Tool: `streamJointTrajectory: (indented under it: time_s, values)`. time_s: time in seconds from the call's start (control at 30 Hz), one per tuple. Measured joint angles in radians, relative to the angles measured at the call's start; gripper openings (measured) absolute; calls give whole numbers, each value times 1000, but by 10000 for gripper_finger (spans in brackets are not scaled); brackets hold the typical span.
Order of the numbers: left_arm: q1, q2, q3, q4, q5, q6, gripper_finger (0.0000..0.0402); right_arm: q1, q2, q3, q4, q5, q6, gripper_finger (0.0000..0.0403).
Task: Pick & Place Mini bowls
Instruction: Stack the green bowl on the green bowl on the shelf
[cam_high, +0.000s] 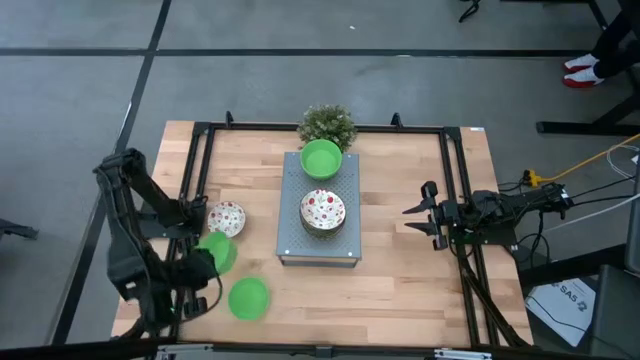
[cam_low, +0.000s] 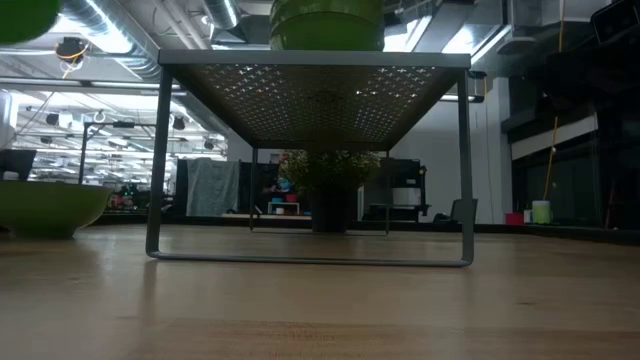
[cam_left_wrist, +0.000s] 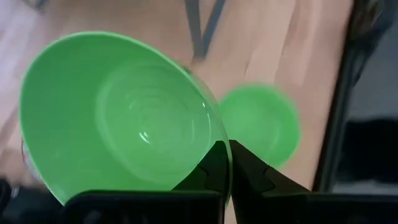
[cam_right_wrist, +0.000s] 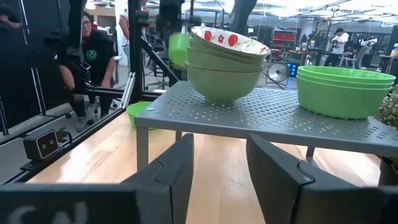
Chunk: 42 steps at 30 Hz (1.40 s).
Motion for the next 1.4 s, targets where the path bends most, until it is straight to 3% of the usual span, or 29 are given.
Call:
streamJointTrajectory:
  time_s: [0.33,0.73,1.07,1.4]
  values:
    - [0,-167,34,4,-400,61,3,0,0,0,0,0,0,147]
    - [21,-287,34,110,-785,303,3,0,0,0,0,0,0,147]
    - [256,-356,34,451,-785,840,3,0,0,0,0,0,0,147]
    - [635,-381,34,864,-469,1419,3,0,0,0,0,0,0,147]
